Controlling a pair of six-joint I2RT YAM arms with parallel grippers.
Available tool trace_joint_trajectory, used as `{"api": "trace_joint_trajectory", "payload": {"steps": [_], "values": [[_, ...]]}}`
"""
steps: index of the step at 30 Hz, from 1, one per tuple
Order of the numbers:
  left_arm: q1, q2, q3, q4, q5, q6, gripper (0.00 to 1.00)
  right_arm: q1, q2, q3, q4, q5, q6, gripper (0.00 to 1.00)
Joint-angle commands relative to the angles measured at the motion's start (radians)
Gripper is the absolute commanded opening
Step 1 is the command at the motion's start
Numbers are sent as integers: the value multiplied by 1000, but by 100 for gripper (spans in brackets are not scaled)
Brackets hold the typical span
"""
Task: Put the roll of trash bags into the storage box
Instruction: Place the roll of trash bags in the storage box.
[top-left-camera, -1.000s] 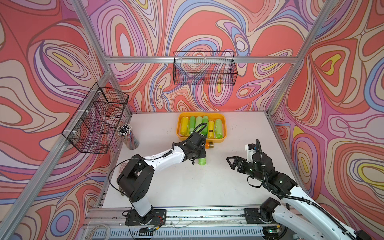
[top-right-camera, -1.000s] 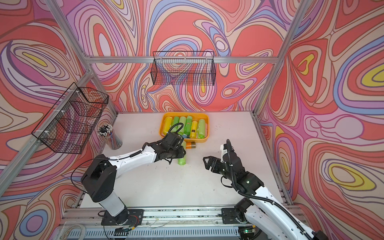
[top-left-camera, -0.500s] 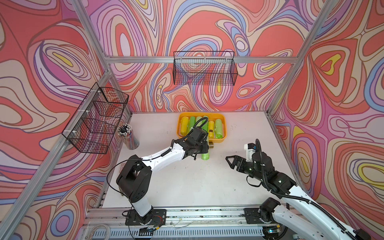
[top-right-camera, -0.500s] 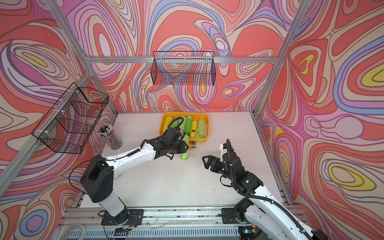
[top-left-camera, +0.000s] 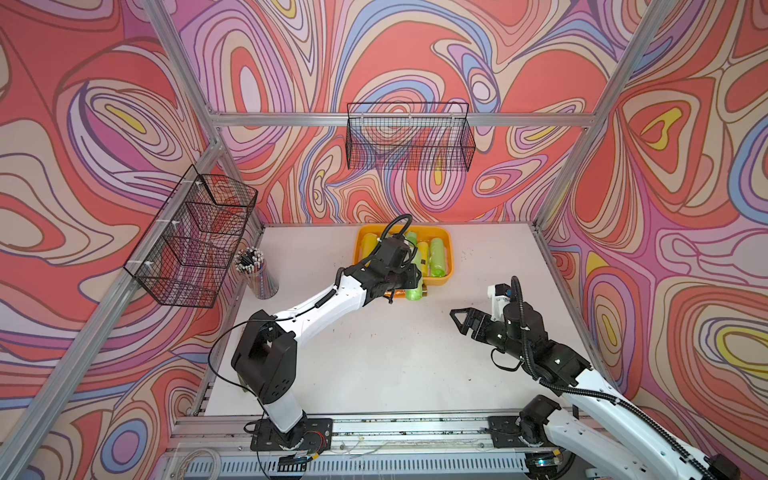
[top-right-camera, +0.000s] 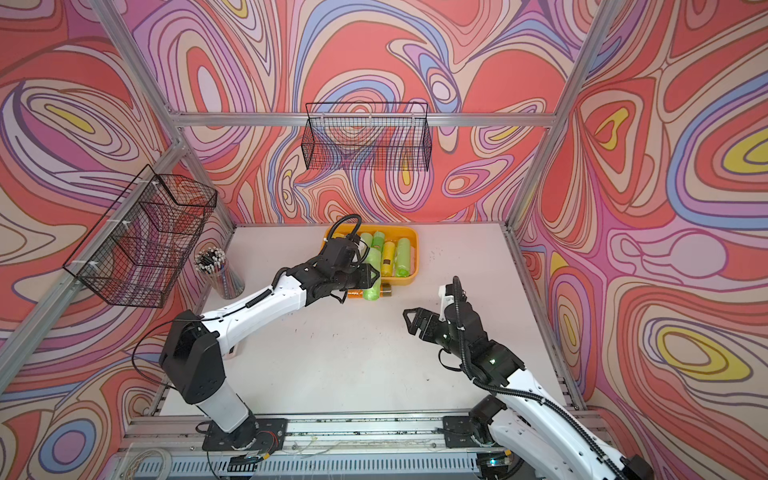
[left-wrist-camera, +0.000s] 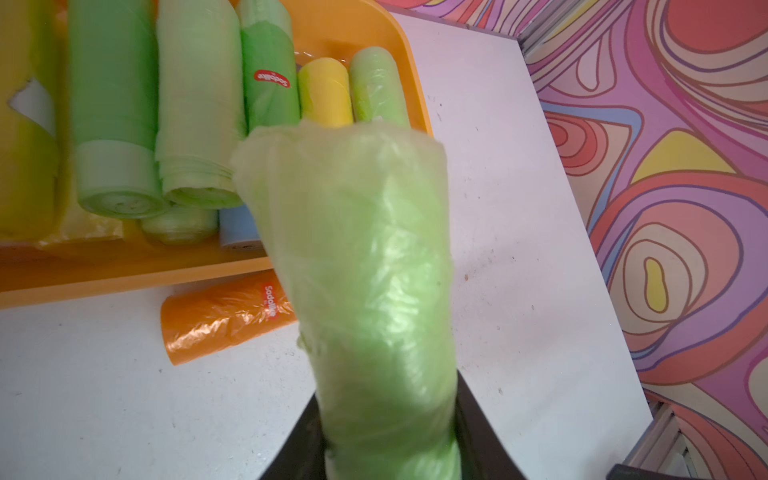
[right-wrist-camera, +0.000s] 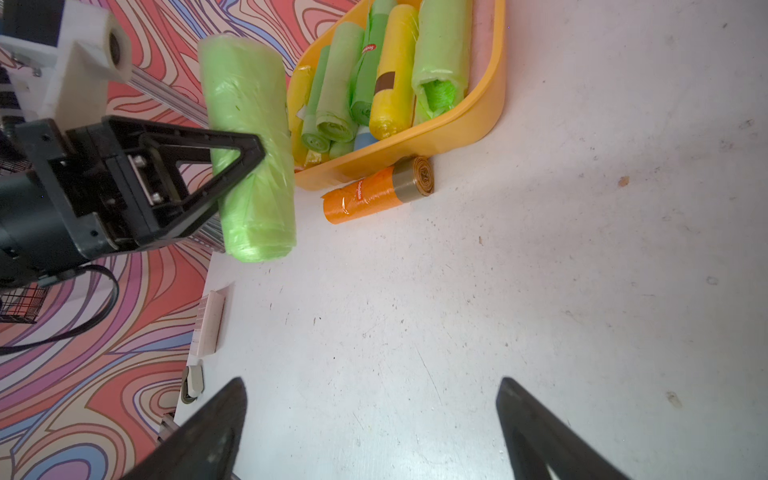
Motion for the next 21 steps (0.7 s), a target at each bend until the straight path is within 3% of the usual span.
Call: {"api": "trace_joint_trajectory", "payload": {"steps": [1, 14, 21], "values": [[51, -29, 14, 14, 17, 19, 37, 0, 4, 21, 29, 12, -1, 96], [230, 8, 81, -50, 56, 41, 38, -1, 106, 47, 124, -21, -34, 96], [268, 76, 185, -128, 38, 80, 38, -1, 210, 95, 164, -50, -75, 96]]}}
